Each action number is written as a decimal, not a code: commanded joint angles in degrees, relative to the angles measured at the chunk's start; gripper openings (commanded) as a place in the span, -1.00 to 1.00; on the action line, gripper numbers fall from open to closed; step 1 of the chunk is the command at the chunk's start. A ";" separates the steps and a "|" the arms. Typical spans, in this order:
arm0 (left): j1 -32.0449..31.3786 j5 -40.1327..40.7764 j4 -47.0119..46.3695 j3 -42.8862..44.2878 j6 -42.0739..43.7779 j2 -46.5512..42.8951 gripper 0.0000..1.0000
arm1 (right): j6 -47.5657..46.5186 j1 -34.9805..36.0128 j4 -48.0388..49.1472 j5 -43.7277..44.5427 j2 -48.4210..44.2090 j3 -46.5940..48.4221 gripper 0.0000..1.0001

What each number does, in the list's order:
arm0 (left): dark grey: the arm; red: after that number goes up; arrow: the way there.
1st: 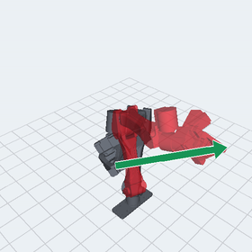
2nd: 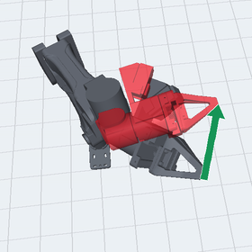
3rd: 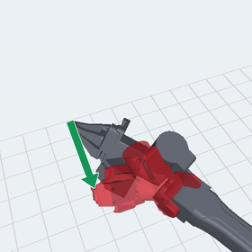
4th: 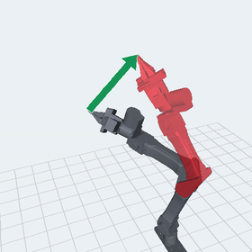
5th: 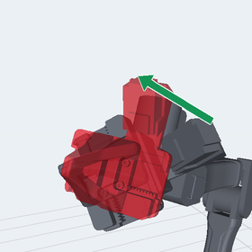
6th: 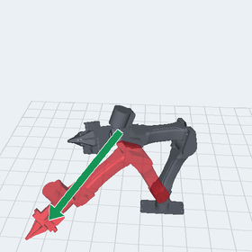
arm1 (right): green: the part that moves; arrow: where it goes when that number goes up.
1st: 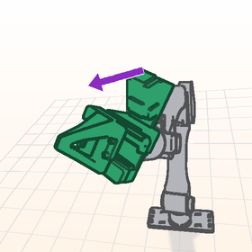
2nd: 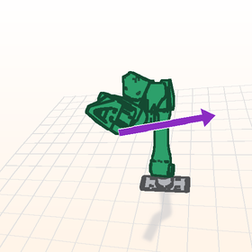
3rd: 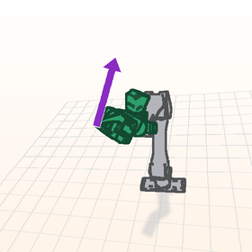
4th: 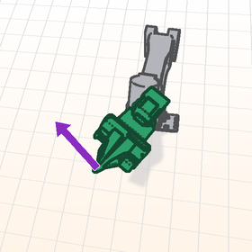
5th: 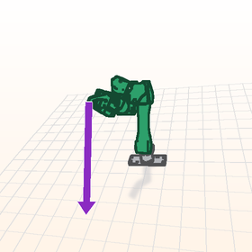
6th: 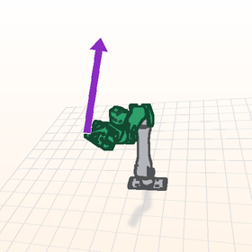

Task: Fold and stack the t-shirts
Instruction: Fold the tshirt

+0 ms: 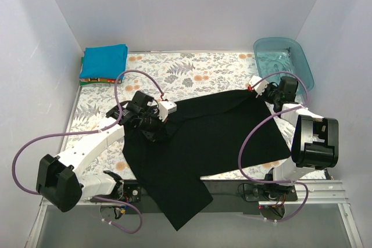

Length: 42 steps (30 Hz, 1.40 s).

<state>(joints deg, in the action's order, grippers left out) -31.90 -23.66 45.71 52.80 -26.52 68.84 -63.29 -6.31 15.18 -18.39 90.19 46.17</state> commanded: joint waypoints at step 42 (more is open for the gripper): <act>36.11 19.18 -12.67 1.59 5.42 32.99 -0.67 | -2.72 17.02 -38.11 5.91 -0.90 -1.34 -0.49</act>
<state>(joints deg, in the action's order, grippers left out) 0.19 -13.63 40.27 53.12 -26.06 94.06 -65.08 7.64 -18.94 -14.50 88.60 46.09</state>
